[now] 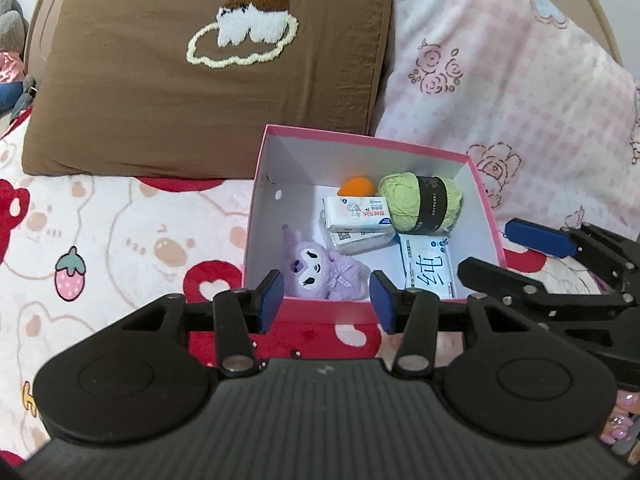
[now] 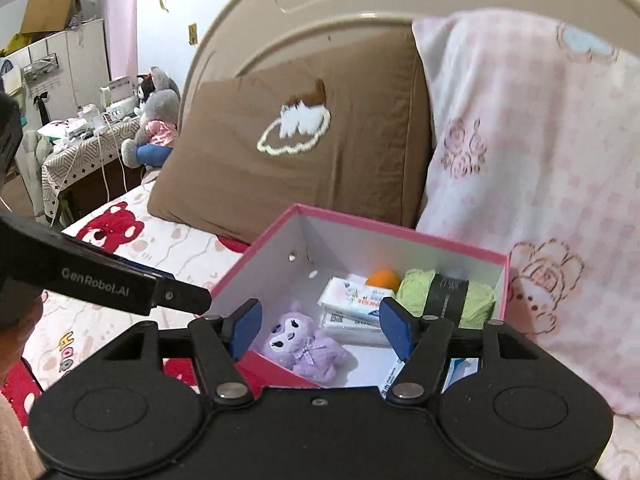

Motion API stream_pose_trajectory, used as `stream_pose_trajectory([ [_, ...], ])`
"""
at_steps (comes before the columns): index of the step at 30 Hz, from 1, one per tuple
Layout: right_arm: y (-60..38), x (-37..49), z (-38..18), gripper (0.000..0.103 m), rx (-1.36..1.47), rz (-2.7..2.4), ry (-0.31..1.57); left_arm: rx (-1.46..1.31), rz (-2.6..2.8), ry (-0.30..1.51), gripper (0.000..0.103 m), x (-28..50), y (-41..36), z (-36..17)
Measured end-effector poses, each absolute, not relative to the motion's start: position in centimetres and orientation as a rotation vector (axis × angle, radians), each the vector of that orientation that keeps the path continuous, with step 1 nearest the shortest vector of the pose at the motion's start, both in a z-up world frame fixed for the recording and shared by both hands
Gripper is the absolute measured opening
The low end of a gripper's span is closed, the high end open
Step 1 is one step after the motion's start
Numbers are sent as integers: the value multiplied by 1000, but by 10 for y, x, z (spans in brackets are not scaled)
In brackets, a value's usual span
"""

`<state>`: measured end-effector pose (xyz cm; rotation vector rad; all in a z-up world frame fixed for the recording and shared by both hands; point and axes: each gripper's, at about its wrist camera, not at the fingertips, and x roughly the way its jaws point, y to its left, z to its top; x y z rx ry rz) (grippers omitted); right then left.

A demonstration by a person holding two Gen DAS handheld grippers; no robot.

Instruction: Organize objects

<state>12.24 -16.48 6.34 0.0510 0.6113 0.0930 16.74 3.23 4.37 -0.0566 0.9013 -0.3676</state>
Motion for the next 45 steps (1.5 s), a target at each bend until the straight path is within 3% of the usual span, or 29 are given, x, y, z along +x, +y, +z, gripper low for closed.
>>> stream_pose_trajectory([
  [13,-149,86,90,78,42,19,654,-36,-441,886,62,117,40,59],
  [35,-139,35,77,80,70,-145,688,-38,-398,897,70,96,63,42],
  [38,-143,32,76,87,98,-146,685,-42,-399,913,70,97,64,37],
  [45,-146,34,73,93,131,-173,710,-47,-390,939,74,97,65,30],
])
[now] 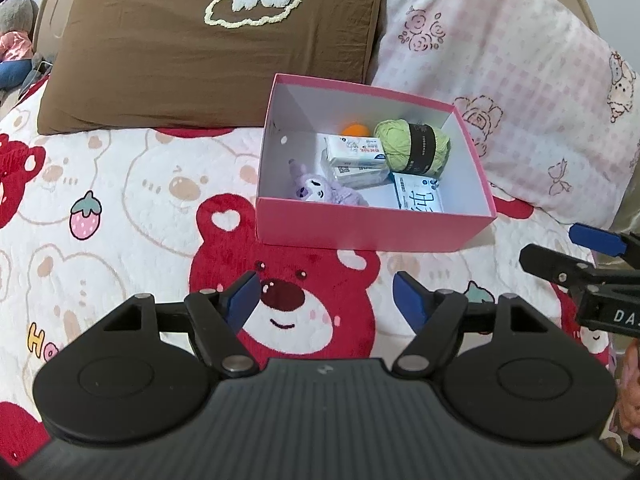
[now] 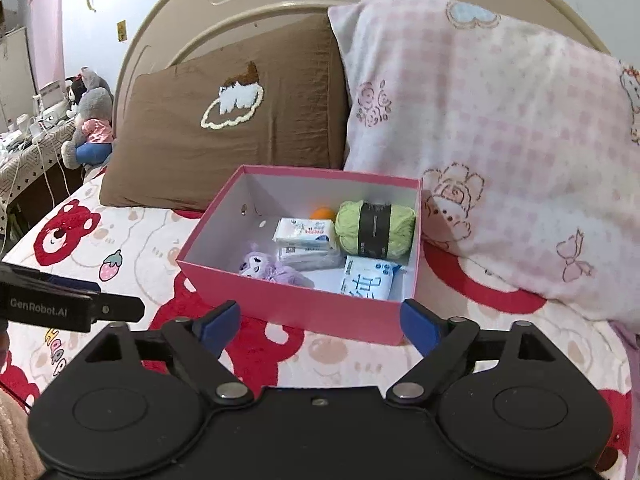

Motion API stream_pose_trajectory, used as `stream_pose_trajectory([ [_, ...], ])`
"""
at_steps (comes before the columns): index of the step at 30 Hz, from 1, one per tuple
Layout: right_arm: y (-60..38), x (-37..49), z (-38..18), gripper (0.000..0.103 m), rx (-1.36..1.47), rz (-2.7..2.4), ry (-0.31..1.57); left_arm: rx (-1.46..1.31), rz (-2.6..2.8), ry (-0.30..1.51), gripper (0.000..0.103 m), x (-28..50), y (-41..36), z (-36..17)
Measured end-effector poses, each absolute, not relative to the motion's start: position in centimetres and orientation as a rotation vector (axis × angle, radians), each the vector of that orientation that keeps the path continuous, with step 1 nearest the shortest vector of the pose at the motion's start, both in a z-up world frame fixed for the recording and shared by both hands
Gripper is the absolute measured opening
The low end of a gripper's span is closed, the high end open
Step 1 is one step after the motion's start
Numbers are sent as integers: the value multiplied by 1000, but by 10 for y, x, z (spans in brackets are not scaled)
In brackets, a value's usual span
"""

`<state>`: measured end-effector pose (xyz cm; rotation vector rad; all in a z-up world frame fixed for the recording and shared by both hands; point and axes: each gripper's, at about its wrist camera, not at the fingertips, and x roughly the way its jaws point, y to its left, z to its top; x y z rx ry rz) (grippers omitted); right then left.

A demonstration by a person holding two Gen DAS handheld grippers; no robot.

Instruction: Organize objects

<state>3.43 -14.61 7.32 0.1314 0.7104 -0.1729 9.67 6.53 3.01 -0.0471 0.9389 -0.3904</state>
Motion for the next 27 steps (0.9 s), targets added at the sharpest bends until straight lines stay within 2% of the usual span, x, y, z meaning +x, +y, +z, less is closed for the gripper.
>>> stream_pose_trajectory([
  [2,-146,36,70,95,143,-180,728,-54,-386,932,79,97,66,31],
  [4,-147,37,68,100,150,-179,743,-46,-382,913,93,95,66,33],
  [9,-150,38,65,102,203,-150,781,-22,-377,911,103,93,64,34],
  [27,-155,43,53,103,121,-223,826,-30,-337,980,103,102,62,23],
])
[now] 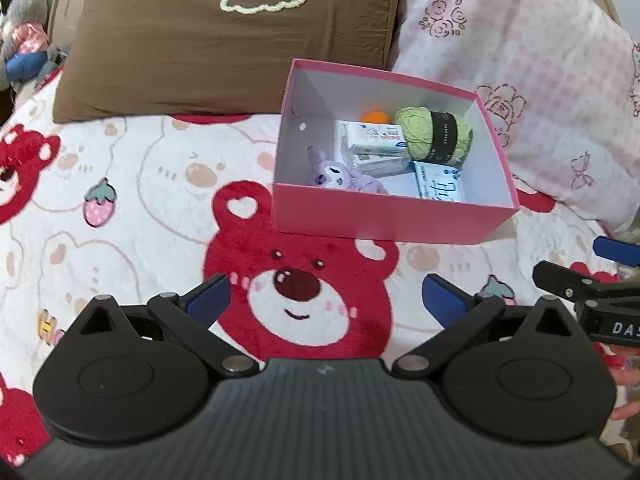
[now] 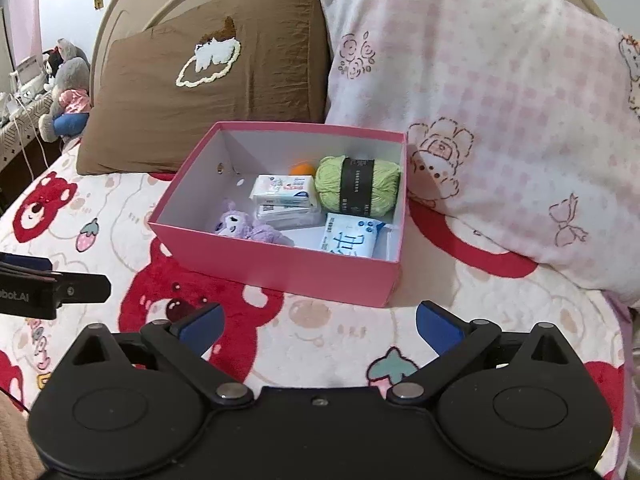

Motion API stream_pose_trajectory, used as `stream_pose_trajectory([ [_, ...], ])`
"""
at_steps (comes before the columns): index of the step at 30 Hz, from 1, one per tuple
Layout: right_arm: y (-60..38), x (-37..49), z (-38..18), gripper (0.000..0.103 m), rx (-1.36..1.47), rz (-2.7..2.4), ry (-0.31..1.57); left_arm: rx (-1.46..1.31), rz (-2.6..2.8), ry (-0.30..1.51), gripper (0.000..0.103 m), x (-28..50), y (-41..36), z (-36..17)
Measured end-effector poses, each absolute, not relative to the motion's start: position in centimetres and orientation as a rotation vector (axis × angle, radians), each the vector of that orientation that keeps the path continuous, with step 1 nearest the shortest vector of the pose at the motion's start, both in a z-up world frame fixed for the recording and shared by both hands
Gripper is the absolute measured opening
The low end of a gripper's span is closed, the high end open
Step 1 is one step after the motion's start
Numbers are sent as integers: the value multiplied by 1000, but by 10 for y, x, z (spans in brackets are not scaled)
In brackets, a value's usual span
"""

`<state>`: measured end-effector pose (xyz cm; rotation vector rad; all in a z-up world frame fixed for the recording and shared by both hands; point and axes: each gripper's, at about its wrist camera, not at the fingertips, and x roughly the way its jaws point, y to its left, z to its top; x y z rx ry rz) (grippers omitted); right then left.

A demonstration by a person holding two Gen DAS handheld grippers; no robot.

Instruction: Organize objects

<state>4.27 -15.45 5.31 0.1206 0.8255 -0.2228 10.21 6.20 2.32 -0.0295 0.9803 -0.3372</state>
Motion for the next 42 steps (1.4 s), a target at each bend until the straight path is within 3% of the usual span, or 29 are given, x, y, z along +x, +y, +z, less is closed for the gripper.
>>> stream_pose_trajectory([
  [42,-155,41,53,103,98,-236,796,89,-288,1017,103,100,52,22],
])
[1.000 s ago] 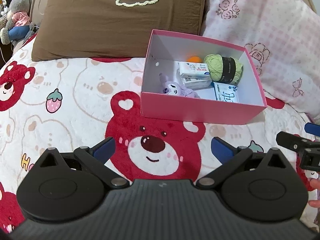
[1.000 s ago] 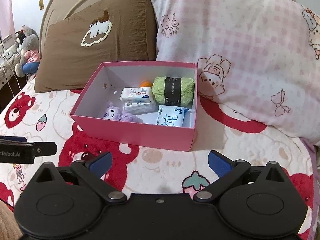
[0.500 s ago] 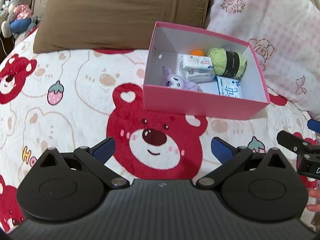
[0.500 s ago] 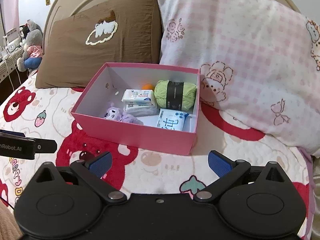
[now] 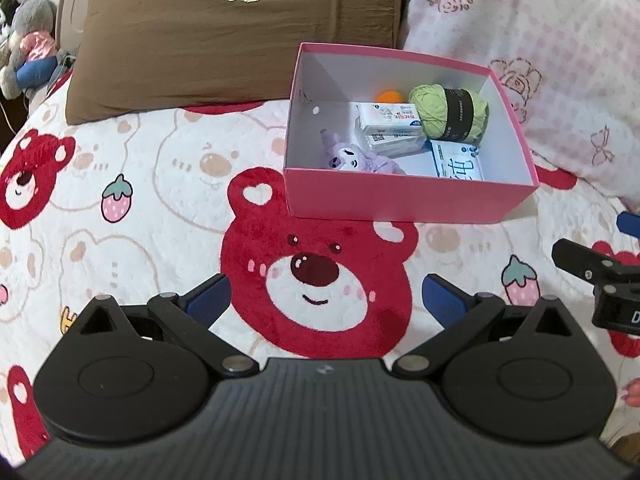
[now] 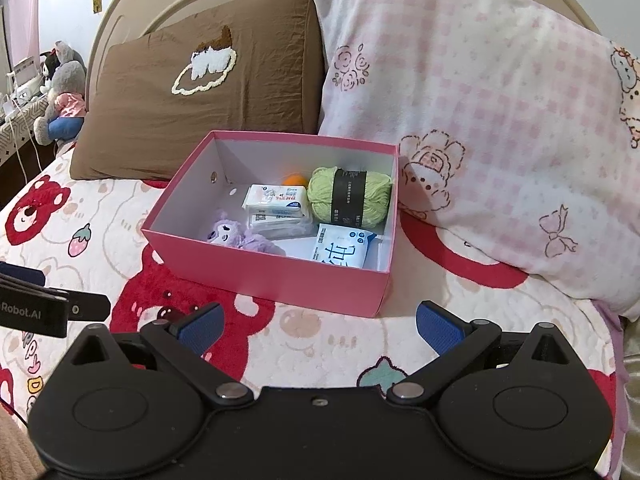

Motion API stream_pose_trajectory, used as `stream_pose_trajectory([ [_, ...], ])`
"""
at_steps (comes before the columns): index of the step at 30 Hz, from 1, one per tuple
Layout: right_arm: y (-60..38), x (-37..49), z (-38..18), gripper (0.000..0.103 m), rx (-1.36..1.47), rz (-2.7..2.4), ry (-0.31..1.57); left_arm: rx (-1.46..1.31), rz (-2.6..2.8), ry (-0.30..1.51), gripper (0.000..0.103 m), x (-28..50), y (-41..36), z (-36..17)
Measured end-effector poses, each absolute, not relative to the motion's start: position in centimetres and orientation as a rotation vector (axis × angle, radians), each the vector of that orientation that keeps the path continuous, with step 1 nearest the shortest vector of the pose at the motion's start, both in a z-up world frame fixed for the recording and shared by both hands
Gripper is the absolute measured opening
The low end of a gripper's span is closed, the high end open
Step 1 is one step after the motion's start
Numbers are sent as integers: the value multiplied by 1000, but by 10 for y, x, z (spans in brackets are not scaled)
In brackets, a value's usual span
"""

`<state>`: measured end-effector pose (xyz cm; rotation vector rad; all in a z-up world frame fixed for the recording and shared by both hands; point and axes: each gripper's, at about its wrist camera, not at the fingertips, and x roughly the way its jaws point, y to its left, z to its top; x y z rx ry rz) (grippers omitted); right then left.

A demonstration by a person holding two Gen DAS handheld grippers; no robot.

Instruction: Organize objects

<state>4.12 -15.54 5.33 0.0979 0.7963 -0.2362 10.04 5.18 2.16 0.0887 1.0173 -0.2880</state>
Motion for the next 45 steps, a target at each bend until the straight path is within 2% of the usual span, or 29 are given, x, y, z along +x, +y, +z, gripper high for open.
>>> stream_pose_trajectory([
  [45,-145,48,59,103,16,-223,858,104,-295,1050,103,100,50,20],
])
